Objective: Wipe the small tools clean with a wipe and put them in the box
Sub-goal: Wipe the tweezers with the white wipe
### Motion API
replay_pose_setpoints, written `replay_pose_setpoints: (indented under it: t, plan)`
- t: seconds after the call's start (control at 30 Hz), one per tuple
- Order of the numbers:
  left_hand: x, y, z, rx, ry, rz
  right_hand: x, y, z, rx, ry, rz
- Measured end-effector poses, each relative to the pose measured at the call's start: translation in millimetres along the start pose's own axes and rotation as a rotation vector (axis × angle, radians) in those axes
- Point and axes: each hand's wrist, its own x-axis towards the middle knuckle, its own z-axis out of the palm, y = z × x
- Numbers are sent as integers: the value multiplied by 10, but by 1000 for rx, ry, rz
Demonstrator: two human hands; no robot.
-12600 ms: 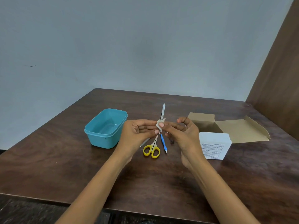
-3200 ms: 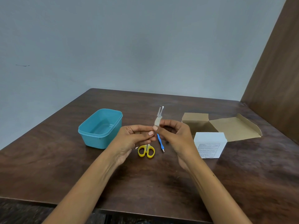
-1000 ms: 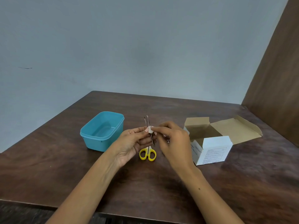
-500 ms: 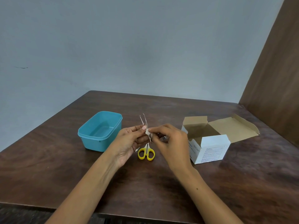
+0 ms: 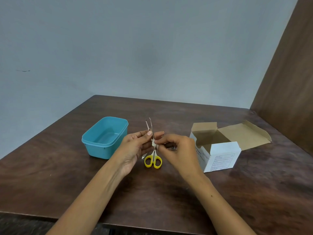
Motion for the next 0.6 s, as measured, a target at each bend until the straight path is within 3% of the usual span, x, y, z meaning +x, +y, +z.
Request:
replay_pose_setpoints:
  t: [0.1,0.27,0.6]
  plan:
    - [-6,7,-2,-11,1,11,23,0,-39,76,-85,89]
    - [-2,-41,33,40,23,-10,41,-44,-29,210,28,165]
    - [-23,26,27,-60,-50,36,31,-93,-155,660,-165,552]
